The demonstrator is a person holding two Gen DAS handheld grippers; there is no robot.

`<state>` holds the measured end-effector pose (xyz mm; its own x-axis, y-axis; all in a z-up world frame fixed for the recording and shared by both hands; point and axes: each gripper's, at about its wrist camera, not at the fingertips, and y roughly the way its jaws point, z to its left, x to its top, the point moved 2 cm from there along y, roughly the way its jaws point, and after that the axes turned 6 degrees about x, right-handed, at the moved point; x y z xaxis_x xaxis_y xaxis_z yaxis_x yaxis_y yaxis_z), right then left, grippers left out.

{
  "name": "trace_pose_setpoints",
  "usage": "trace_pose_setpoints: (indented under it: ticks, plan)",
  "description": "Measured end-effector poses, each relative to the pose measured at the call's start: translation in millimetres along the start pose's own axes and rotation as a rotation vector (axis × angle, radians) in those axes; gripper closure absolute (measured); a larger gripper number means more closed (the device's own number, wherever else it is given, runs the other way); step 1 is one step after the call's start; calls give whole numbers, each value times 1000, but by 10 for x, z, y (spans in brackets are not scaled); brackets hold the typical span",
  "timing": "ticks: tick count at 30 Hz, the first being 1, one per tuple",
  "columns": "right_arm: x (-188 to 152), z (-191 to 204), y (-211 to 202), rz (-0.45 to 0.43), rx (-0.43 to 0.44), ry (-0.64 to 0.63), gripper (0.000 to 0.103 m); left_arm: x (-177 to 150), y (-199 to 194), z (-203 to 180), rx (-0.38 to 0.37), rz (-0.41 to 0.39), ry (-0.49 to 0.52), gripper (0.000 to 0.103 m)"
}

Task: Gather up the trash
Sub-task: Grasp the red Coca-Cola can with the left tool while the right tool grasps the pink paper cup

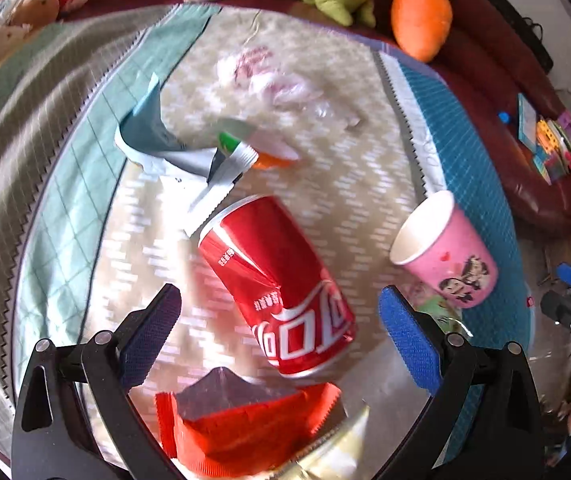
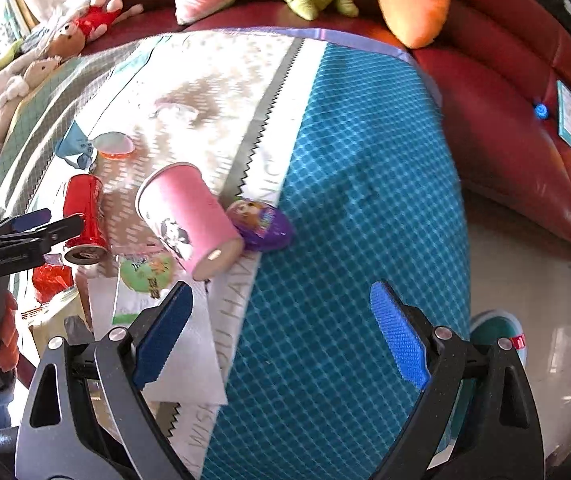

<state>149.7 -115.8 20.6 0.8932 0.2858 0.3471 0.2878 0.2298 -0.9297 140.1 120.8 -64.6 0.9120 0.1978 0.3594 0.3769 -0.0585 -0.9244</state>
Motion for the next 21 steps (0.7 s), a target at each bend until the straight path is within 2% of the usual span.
trace_pose_setpoints:
  ticks: [7, 10, 18, 19, 21]
  plan:
    - [148, 122, 147, 38, -10, -51, 17, 56, 269, -38, 2, 37, 8, 5]
    - [189, 191, 196, 58, -7, -87, 17, 85, 365, 13, -4, 55, -3, 28]
    - [370, 534, 418, 99, 49, -238, 18, 73, 259, 220, -22, 12, 10, 30]
    - [404, 598, 469, 110, 61, -261, 20, 68, 237, 240, -26, 6, 11, 30]
    - [458, 678, 563, 130, 76, -287, 37, 74, 208, 261, -33, -2, 13, 30]
